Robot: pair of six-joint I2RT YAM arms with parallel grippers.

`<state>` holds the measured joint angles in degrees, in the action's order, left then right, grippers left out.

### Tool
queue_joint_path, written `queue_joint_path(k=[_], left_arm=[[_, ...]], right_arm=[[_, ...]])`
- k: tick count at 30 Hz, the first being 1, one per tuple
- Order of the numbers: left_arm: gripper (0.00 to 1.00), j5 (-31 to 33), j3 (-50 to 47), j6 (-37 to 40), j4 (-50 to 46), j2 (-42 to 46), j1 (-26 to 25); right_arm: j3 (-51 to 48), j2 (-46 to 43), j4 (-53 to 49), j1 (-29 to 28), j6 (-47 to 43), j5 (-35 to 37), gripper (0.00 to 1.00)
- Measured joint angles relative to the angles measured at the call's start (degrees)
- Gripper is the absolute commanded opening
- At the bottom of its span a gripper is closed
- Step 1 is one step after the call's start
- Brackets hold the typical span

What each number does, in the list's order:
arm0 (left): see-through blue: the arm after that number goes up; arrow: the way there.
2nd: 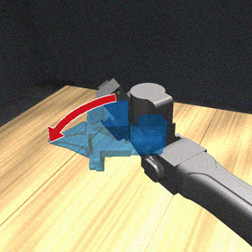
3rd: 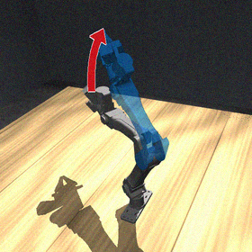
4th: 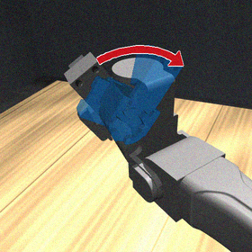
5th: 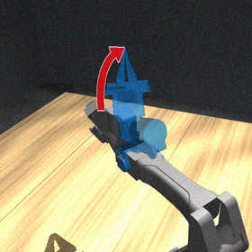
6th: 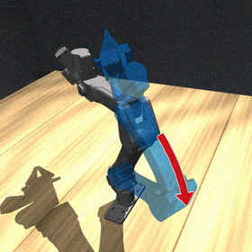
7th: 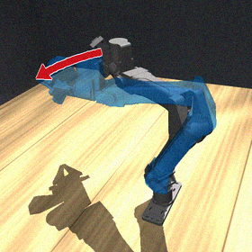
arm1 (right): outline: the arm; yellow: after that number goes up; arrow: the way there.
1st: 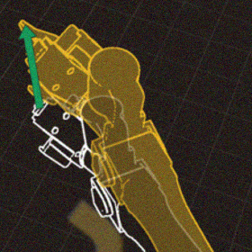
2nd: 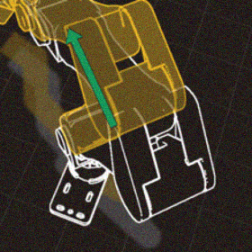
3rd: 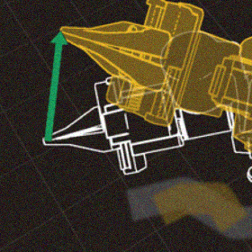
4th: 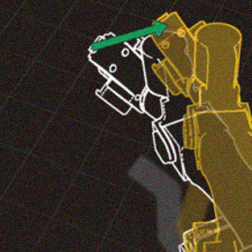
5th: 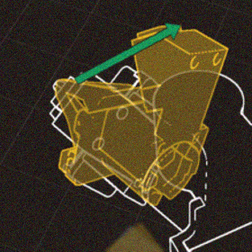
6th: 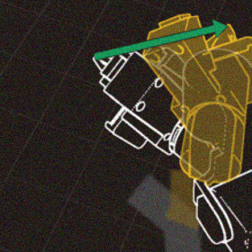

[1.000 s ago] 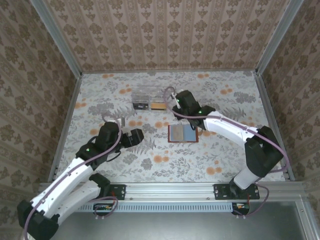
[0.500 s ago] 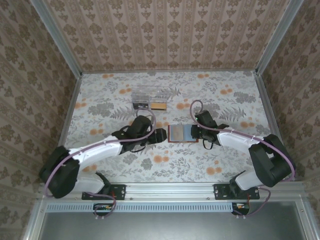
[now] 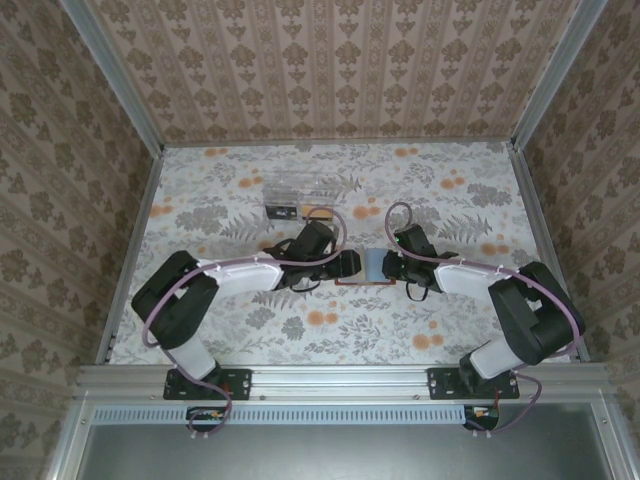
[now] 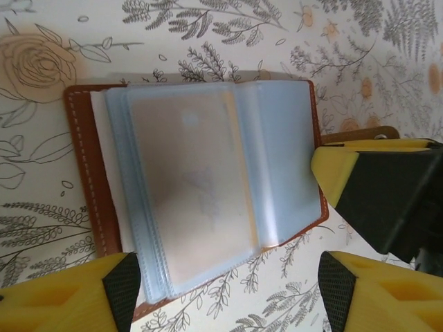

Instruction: Take the credit cards out of the card holder

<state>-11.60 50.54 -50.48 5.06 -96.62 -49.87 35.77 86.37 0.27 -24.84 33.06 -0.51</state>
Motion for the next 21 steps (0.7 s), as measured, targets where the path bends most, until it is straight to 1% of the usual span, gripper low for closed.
queue_joint_path(k=[5, 21], left_arm=[[0.70, -1.33, 0.50, -0.52, 1.07, -2.71, -0.09], [0.72, -3.67, 0.94, -1.62, 4.07, -4.98, -0.24]], right_arm=[[-0.02, 0.31, 0.68, 0.00, 0.20, -0.44, 0.20], [-0.02, 0.63, 1.29, 0.00, 0.26, -1.49, 0.20]])
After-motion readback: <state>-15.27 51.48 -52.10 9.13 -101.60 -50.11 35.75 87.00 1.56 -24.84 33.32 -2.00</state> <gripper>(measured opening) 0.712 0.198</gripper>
